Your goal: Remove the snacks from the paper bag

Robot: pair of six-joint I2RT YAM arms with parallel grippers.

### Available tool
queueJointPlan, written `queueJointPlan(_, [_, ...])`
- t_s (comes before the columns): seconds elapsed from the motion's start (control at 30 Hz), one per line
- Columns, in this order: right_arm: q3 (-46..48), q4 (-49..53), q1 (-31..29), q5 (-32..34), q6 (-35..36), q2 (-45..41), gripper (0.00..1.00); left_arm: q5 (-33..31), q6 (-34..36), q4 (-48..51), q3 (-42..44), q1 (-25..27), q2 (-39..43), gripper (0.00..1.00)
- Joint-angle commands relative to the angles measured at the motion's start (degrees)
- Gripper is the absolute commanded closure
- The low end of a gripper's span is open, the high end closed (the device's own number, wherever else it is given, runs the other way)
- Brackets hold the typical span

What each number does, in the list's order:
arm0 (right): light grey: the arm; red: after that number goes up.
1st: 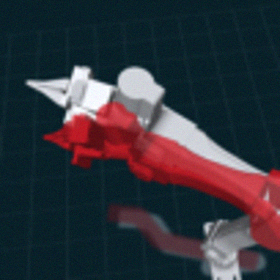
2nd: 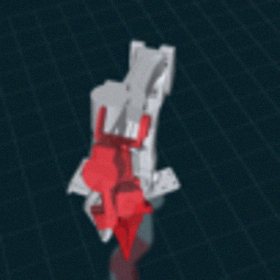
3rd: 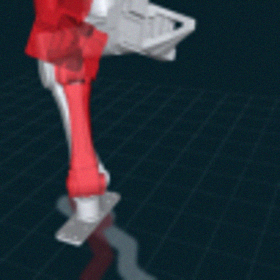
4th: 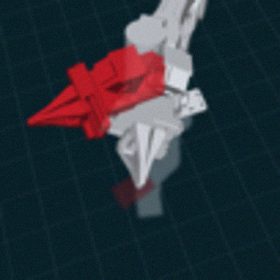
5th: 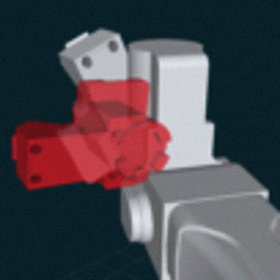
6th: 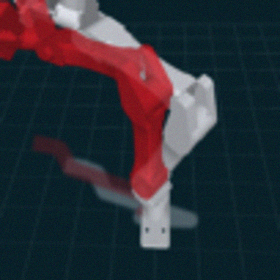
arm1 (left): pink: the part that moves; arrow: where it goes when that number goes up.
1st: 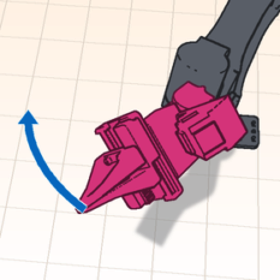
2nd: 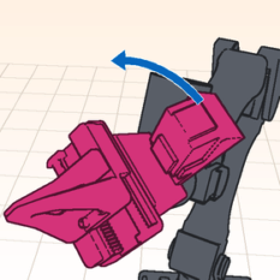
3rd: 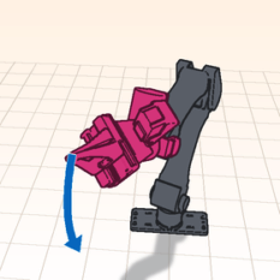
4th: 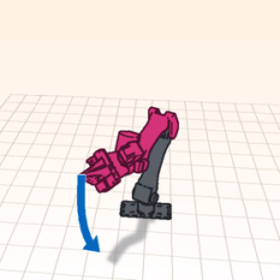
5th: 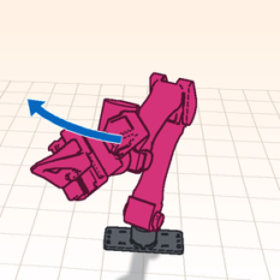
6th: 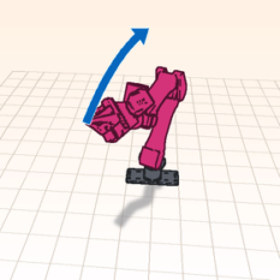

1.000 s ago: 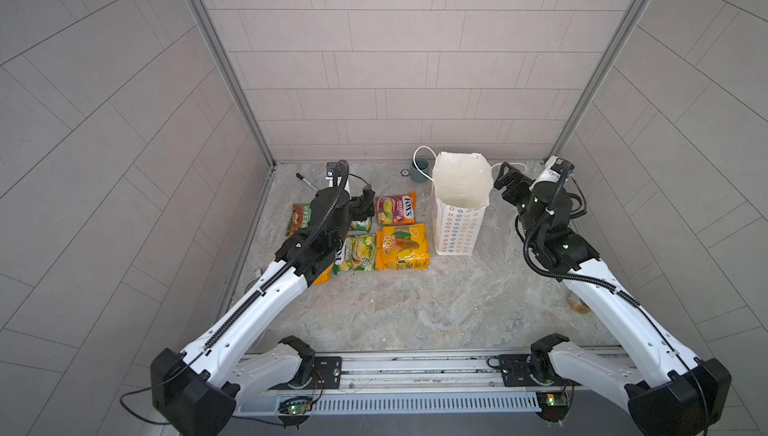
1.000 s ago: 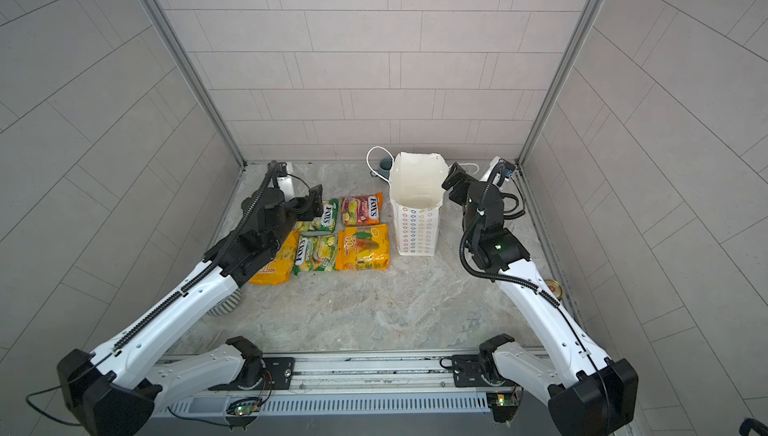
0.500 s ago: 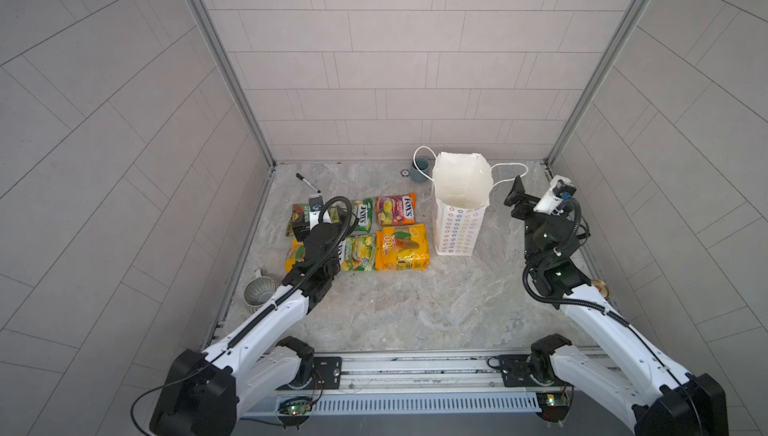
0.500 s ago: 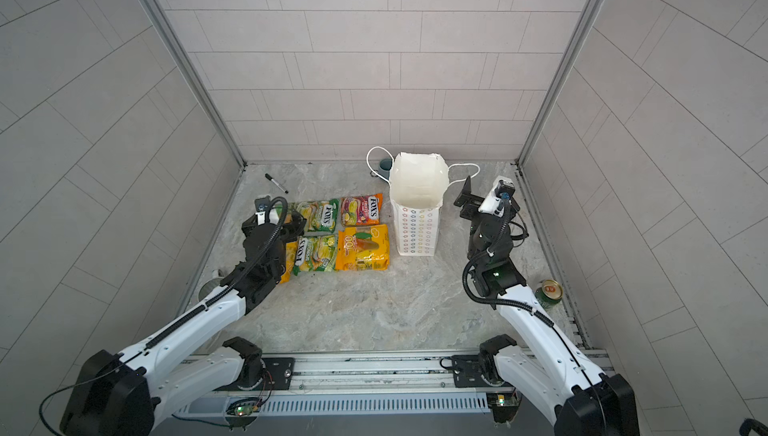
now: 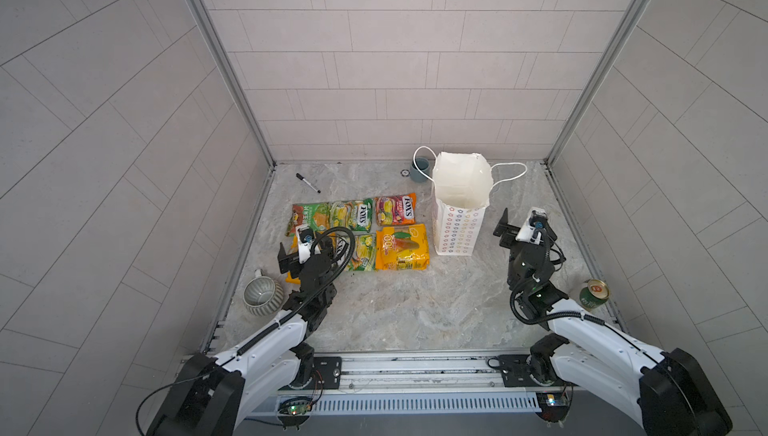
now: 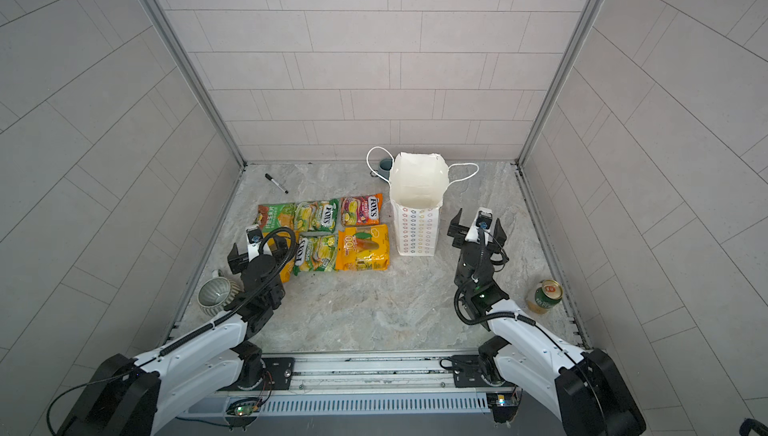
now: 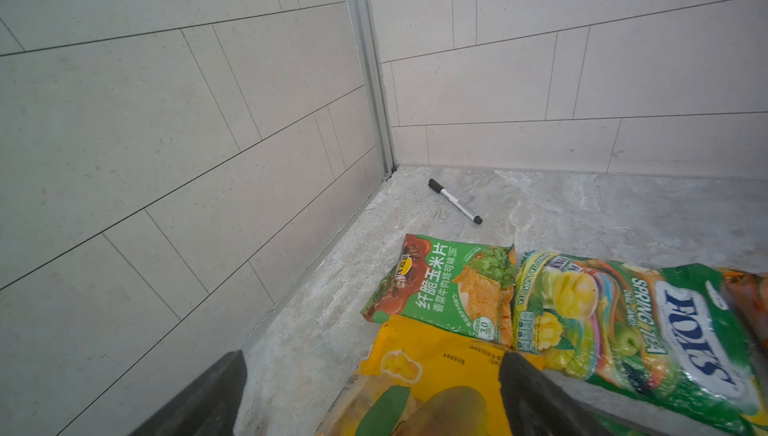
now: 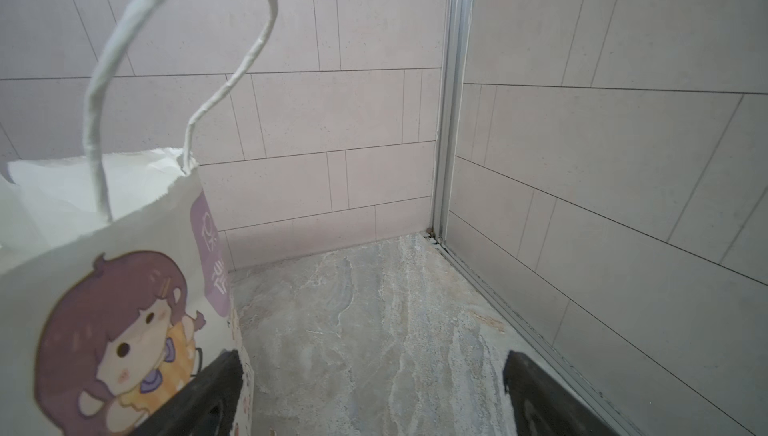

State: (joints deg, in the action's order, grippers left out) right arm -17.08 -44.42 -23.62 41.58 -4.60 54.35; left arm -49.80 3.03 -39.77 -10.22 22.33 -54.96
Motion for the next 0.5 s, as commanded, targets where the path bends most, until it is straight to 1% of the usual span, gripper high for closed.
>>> queueJointPlan(0.0, [0.5,-5.7,-0.2,7.9,5.5,2.4,0.01,1.6,-1.8,-1.8,0.3,-3.1,-1.0,0.00])
queueJointPlan(0.03, [0.4,-7.8,-0.2,9.7,7.0,3.8,0.01,2.9,-2.7,-0.5,-0.4,-4.7,-2.1,0.00])
queueJointPlan(0.1, [1.2,-12.0,-0.1,10.7,10.4,6.2,0.01,2.7,-2.8,-0.6,-1.4,-6.4,-4.7,0.00])
queueJointPlan(0.17, [1.4,-14.5,0.3,10.5,14.3,9.0,0.00,3.5,-1.7,-3.5,-1.2,-6.9,-7.5,0.00])
queueJointPlan(0.23, [1.1,-17.7,0.8,10.3,18.7,12.3,0.01,6.2,-1.6,-6.2,-1.3,-7.7,-10.9,0.00])
queueJointPlan(0.3, [1.8,-22.5,1.4,10.3,17.8,15.3,0.00,10.0,-1.1,-4.9,-3.2,-8.7,-13.6,0.00])
queueJointPlan(0.37, [3.3,-25.6,2.4,7.2,15.0,17.9,0.01,13.1,-2.0,-1.6,-6.1,-9.9,-16.7,0.00])
queueJointPlan(0.4, [3.7,-25.8,2.5,5.4,14.8,19.0,0.01,15.5,-2.3,-1.1,-7.0,-10.6,-18.3,0.00])
queueJointPlan(0.47, [3.2,-25.1,2.5,5.0,14.7,20.8,0.01,17.6,-2.6,-2.0,-8.8,-11.4,-20.3,0.00])
